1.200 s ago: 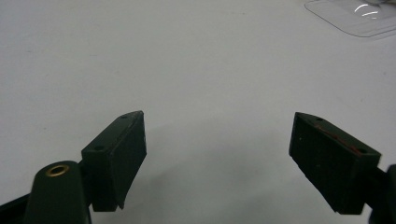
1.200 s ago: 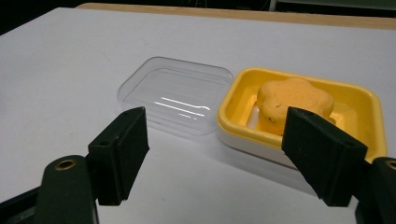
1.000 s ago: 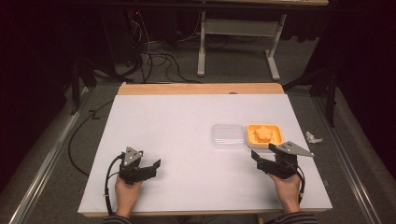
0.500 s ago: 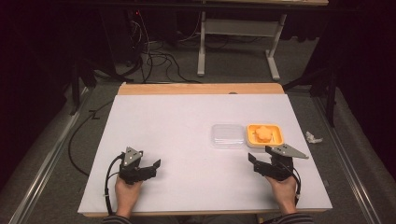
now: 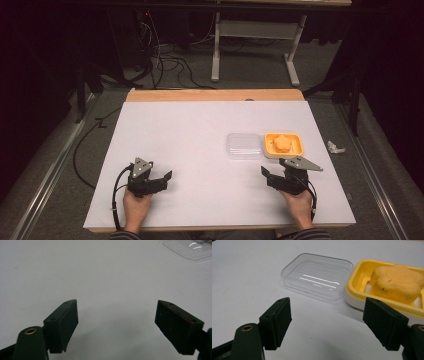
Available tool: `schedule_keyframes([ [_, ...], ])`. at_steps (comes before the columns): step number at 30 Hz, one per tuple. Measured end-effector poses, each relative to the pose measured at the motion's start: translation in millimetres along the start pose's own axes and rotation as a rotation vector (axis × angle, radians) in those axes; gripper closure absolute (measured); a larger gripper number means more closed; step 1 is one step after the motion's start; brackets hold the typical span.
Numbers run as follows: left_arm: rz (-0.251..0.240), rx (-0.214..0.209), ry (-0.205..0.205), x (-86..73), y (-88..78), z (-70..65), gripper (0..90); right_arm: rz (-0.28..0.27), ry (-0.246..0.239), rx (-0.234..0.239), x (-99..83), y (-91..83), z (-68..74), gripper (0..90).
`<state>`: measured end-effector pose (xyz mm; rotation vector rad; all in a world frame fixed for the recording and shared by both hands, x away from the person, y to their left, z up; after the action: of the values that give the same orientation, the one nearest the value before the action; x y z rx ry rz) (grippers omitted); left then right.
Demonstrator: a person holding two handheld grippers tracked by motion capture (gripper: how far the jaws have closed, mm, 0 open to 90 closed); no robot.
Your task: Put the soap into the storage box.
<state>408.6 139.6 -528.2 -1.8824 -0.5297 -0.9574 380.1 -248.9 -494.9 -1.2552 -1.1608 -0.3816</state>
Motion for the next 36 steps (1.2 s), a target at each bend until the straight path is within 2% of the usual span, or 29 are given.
schedule_keyframes([
  [6, -0.001, -0.001, 0.001, 0.0, -0.1, -0.1, 19.2, 0.015, -0.018, -0.001, -2.3, 4.6, 2.6, 24.0],
  [22, 0.001, -0.002, 0.001, 0.0, -0.1, -0.1, 19.2, 0.047, -0.015, -0.006, -7.5, 16.2, 3.2, 25.5],
  [36, 0.0, -0.003, -0.001, 0.0, 0.1, -0.1, 19.2, 0.07, -0.036, -0.017, -9.8, 25.4, 6.0, 26.0],
])
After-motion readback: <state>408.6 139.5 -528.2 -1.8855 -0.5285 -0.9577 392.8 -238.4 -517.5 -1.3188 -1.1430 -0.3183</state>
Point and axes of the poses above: each handheld gripper's, and its own axes: y roughly forward along the jaws, x roughly out of its top, z roughly to its left, the point moved 8 cm from there along y, roughly forward along the jaws, and after that the axes turned 13 degrees about -y, right-handed, at the moved point
